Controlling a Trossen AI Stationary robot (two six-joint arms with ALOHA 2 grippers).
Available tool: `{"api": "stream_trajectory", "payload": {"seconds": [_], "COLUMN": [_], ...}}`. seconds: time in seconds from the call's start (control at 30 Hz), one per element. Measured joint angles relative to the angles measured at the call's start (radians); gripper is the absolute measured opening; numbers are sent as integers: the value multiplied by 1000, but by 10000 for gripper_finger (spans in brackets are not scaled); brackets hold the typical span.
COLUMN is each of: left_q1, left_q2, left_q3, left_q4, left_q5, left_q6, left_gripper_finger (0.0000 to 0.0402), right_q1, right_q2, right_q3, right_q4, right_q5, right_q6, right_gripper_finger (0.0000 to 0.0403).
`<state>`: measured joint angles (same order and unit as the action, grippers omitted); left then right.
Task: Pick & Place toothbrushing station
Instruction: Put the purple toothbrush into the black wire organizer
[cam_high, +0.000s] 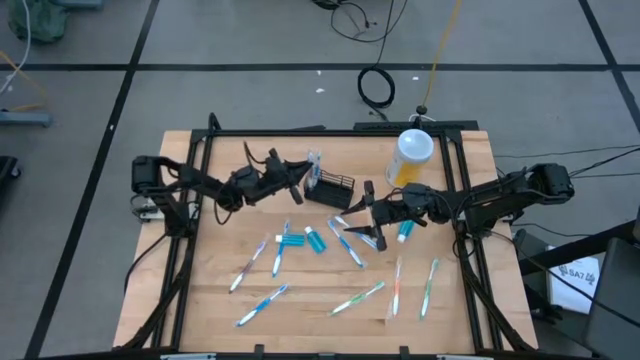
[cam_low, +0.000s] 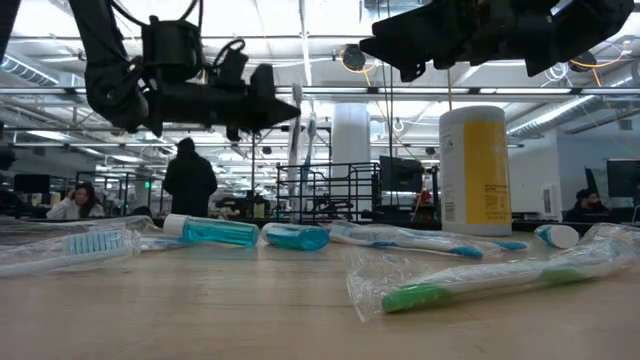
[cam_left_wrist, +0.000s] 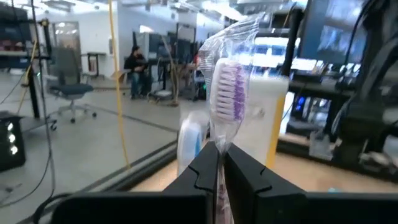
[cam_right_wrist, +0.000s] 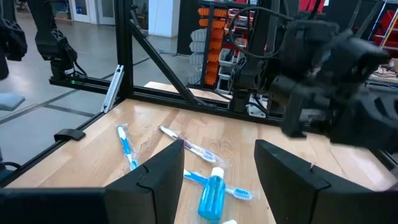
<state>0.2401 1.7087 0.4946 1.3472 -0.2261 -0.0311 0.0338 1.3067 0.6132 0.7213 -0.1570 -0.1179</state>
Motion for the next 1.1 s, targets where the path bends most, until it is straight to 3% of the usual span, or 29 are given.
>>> {"api": "stream_trajectory", "payload": {"seconds": [0.27, 0.5, 0.7, 0.83, 1.1], "left_q1": [-7, -19, -22, -22, -45], "left_q2": [35, 34, 34, 34, 34], "left_q3": [0, 0, 0, 0, 0], "left_q4": [2, -30, -71, -73, -63], "left_q5": [17, -127, -133, -133, -133], "left_q6": [-8, -9, -29, -10, 56], "left_gripper_finger": [20, 21, 24, 49, 135], "right_q1": [0, 0, 0, 0, 0], "right_q2": [0, 0, 0, 0, 0], "right_q3": [0, 0, 0, 0, 0], "right_q4": [0, 0, -1, -3, -9], "right_q5": [0, 0, 0, 0, 0], "right_q6": [0, 1, 1, 1, 1], "right_gripper_finger": [187, 187, 187, 187, 187]}}
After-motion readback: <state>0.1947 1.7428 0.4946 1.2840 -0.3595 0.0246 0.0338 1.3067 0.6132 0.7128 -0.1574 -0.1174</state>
